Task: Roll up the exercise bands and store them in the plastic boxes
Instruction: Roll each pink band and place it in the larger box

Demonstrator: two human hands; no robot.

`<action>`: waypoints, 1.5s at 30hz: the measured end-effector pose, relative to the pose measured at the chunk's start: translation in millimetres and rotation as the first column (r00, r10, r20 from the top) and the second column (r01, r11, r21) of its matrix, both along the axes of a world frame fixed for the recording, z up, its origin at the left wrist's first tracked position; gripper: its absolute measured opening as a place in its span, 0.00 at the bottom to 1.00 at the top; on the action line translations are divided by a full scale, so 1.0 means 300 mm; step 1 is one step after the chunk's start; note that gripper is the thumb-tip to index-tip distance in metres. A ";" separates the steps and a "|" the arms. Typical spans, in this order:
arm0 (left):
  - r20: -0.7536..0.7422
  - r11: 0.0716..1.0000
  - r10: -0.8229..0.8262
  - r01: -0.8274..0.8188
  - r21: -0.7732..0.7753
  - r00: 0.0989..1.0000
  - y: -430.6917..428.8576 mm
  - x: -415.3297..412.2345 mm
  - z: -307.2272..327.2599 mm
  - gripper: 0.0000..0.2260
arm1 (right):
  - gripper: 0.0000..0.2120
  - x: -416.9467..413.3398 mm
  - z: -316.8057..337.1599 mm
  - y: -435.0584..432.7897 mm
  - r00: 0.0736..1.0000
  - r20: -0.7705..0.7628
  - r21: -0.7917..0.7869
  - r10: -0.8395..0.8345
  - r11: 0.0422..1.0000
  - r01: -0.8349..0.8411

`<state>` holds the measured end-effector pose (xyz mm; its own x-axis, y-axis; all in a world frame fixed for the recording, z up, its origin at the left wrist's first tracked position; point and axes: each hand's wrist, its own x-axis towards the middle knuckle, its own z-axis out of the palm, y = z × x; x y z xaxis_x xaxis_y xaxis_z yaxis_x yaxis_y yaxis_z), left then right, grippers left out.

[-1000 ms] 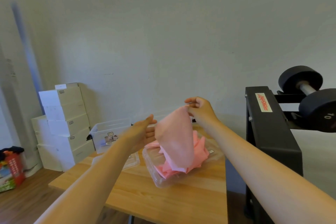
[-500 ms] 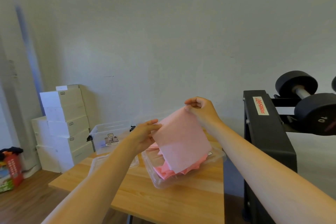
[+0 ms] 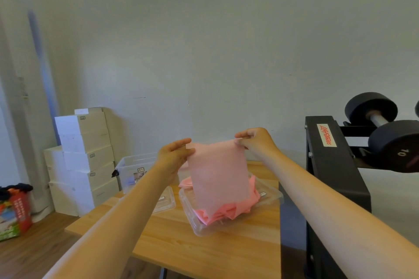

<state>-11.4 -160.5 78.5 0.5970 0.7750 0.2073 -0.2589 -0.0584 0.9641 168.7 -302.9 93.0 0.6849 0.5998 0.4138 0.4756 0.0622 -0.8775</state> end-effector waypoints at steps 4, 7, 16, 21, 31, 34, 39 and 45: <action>-0.039 0.971 0.095 -0.084 0.225 0.995 0.014 0.000 0.034 0.11 | 0.05 0.000 0.003 -0.001 0.996 0.083 -0.059 -0.033 0.998 0.038; -0.013 0.955 0.119 -0.111 0.276 0.993 0.035 0.001 0.073 0.10 | 0.06 -0.004 0.023 0.006 0.987 0.148 -0.075 -0.058 0.995 0.069; -0.011 0.943 0.072 -0.064 0.327 0.997 0.109 0.013 0.298 0.16 | 0.10 0.027 0.262 0.056 0.986 0.166 0.039 0.004 0.999 -0.010; 0.036 0.966 0.011 -0.020 0.259 0.999 0.119 0.035 0.390 0.18 | 0.15 0.037 0.367 0.073 0.994 0.098 0.064 0.053 0.996 -0.059; 0.151 0.876 0.072 -0.135 0.463 0.986 0.072 0.011 0.597 0.13 | 0.10 0.029 0.524 0.019 0.979 0.202 0.374 -0.030 0.926 -0.049; 0.201 0.824 0.113 -0.205 0.528 0.973 0.031 -0.003 0.618 0.11 | 0.10 0.012 0.543 -0.005 0.942 0.306 0.382 -0.140 0.924 0.014; 0.212 0.708 0.160 -0.262 0.656 0.964 0.000 -0.027 0.624 0.08 | 0.09 -0.028 0.567 -0.073 0.815 0.522 0.287 -0.251 0.952 0.109; -0.230 0.705 0.087 0.103 0.702 0.969 0.090 0.002 0.496 0.03 | 0.06 0.041 0.451 -0.056 0.923 0.365 -0.226 0.119 0.973 -0.036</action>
